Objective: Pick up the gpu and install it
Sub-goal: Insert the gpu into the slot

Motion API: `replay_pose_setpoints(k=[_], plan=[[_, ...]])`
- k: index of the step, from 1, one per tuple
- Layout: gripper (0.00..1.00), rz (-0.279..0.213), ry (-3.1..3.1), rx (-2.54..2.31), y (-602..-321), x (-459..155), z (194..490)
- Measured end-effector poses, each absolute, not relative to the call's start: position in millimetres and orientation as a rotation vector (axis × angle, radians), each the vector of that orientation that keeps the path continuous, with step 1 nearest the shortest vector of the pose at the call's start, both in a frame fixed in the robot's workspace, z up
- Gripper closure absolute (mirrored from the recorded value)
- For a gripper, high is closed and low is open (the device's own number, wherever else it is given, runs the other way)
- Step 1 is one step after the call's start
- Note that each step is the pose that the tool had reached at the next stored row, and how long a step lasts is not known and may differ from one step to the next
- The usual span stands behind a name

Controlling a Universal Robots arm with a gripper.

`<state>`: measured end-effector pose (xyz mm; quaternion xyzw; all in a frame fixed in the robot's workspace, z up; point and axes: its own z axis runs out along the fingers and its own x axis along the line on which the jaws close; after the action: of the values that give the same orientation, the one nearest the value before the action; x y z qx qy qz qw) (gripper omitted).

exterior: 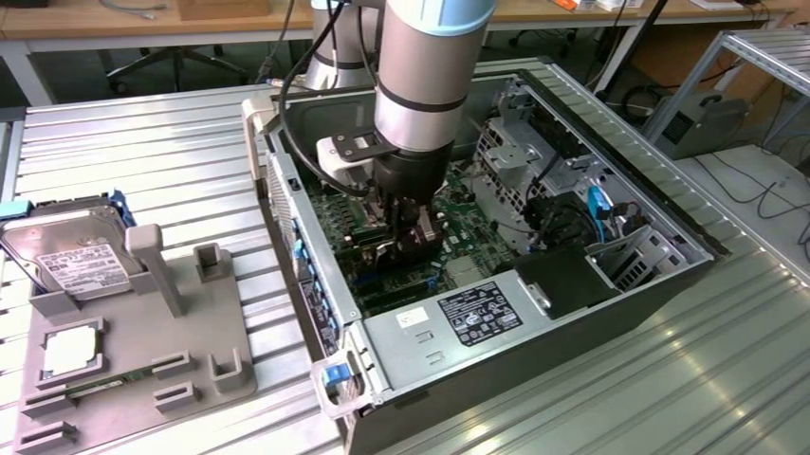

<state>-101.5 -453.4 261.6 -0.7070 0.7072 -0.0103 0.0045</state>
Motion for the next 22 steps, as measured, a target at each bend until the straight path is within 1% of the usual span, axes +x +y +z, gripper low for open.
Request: replay_pose_setpoints(k=[22], plan=[[0.73,-0.042,2.206,-2.211,-453.4,-101.6,263.2]])
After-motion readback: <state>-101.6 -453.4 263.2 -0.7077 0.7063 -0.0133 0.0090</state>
